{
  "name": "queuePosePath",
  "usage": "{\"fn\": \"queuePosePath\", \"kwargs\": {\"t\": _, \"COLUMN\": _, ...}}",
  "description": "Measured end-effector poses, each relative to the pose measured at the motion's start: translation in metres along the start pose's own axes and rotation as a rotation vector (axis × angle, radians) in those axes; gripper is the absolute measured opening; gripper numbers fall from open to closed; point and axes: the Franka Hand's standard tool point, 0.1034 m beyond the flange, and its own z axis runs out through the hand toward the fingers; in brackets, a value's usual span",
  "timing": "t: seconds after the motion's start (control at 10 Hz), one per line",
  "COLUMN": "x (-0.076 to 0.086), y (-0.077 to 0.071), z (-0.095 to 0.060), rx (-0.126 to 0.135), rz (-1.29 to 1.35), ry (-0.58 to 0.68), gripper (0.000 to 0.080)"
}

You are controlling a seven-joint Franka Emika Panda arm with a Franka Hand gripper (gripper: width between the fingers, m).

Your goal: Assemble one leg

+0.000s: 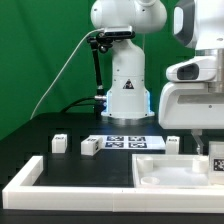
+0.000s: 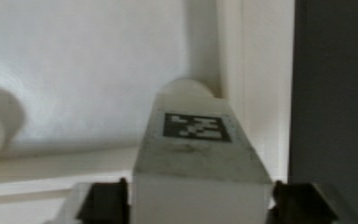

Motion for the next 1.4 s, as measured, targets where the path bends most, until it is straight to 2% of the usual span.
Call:
{"fn": "queuePosePath", "kwargs": {"t": 0.1, "x": -0.0001, "y": 0.0001, "z": 0.0001, "rx": 0.001, "rz": 0.010, "ry": 0.000, "gripper": 0.0290}}
{"fn": "queuePosePath", "kwargs": {"t": 0.3, "x": -0.0016, "y": 0.0003, "z": 0.0002, "rx": 0.001, "rz": 0.134, "ry": 0.015, "gripper": 0.0290}}
{"fn": "queuePosePath", "kwargs": {"t": 0.5, "x": -0.0035, "y": 0.0015, "z": 0.0008, "rx": 0.004, "rz": 0.379, "ry": 0.028, "gripper": 0.0290}}
{"fn": "queuePosePath", "kwargs": {"t": 0.7, "x": -0.0018, "y": 0.0049, "z": 0.0012, "rx": 0.049, "rz": 0.643, "ry": 0.036, "gripper": 0.0291}}
{"fn": "queuePosePath", "kwargs": {"t": 0.9, "x": -0.0015, "y": 0.0058, "z": 0.0011, "rx": 0.057, "rz": 0.791, "ry": 0.030, "gripper": 0.0291}}
{"fn": "queuePosePath", "kwargs": {"t": 1.0, "x": -0.0012, "y": 0.0069, "z": 0.0011, "rx": 0.070, "rz": 0.957, "ry": 0.020, "gripper": 0.0291}}
{"fn": "queuePosePath", "kwargs": {"t": 1.4, "x": -0.0015, "y": 0.0071, "z": 0.0014, "rx": 0.080, "rz": 1.393, "ry": -0.007, "gripper": 0.0291}}
